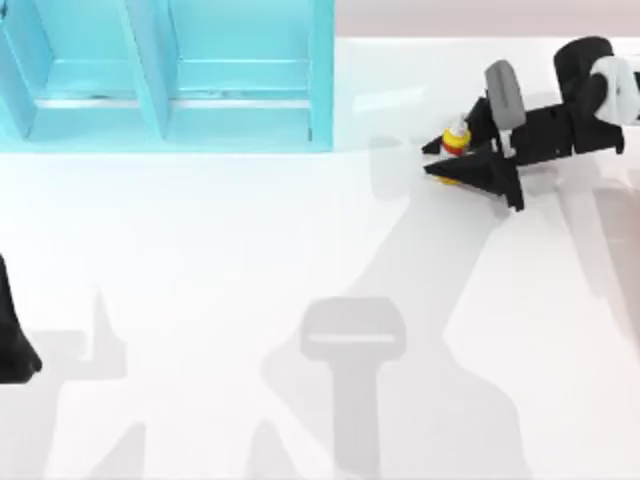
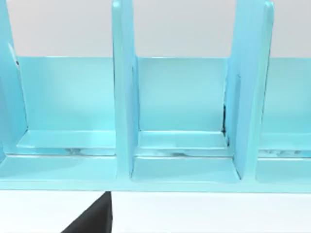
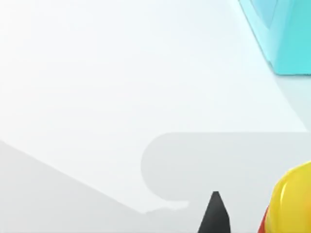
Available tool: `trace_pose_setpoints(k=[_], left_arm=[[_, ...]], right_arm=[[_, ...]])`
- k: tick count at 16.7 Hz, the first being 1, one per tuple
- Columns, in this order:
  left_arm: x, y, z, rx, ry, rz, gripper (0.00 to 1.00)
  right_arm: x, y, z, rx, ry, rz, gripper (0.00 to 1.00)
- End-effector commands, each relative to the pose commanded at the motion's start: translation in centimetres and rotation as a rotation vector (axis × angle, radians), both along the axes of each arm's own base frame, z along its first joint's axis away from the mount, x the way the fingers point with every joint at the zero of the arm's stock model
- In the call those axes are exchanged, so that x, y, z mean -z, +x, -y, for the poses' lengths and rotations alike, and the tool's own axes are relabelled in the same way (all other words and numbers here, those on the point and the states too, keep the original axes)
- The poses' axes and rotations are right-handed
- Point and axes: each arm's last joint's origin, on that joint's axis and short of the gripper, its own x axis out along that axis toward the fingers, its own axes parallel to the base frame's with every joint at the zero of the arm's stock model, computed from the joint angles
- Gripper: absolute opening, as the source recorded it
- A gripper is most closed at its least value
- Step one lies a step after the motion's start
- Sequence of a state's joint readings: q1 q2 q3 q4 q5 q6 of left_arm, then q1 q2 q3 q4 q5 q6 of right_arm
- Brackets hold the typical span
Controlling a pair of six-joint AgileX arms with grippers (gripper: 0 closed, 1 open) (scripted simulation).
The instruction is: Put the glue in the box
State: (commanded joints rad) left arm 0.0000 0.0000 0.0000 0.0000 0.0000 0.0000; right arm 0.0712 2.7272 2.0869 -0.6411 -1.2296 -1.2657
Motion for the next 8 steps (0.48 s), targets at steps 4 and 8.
trace_pose_setpoints(k=[4, 8], left_arm=[[0.0, 0.0, 0.0, 0.0, 0.0, 0.0, 1.0], [0.0, 0.0, 0.0, 0.0, 0.0, 0.0, 1.0]], right_arm=[[0.0, 0.0, 0.0, 0.0, 0.0, 0.0, 0.0], [0.0, 0.0, 0.0, 0.0, 0.0, 0.0, 0.0]])
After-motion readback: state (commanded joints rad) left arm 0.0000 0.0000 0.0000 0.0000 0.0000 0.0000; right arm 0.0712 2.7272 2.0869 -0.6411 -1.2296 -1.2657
